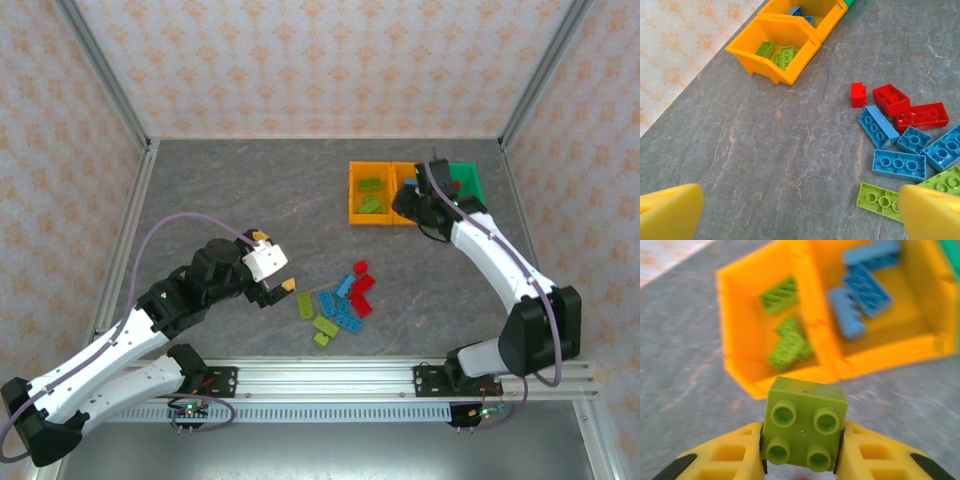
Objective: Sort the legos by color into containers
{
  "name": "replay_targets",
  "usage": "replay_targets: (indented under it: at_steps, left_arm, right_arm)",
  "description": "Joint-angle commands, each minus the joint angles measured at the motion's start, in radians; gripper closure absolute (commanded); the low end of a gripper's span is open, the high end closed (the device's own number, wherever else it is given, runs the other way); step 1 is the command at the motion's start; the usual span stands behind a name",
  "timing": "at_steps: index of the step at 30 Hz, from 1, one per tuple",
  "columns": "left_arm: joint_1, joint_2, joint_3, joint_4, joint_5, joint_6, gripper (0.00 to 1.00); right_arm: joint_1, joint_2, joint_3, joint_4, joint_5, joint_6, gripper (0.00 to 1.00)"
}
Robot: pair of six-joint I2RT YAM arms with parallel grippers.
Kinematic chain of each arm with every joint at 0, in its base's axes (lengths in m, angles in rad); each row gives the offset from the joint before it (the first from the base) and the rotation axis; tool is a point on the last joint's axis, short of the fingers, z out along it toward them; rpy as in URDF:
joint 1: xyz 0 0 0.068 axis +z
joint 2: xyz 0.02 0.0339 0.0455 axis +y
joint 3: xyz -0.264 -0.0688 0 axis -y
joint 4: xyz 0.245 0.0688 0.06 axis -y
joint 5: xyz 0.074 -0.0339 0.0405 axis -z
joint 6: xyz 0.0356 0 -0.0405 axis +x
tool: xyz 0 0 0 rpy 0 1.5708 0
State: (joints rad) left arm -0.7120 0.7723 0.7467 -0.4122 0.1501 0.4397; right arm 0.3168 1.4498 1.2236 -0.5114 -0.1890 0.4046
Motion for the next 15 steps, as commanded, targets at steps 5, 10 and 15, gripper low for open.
replay_targets:
  at_steps: [5,10,15]
  left_arm:
    - [0.02,-0.039,-0.036,0.033,-0.065,-0.028,0.0]
    - [0.022,-0.047,-0.046,0.04,-0.065,-0.039,0.0]
    - [0.023,-0.032,-0.041,0.041,-0.044,-0.041,0.0]
  right_arm:
    - [0.024,0.378,0.307,-0.032,0.042,-0.059,0.66]
    - [0.019,0.606,0.572,-0.153,0.086,-0.093,0.46]
    - [0.019,0.61,0.649,-0.216,0.072,-0.097,0.36]
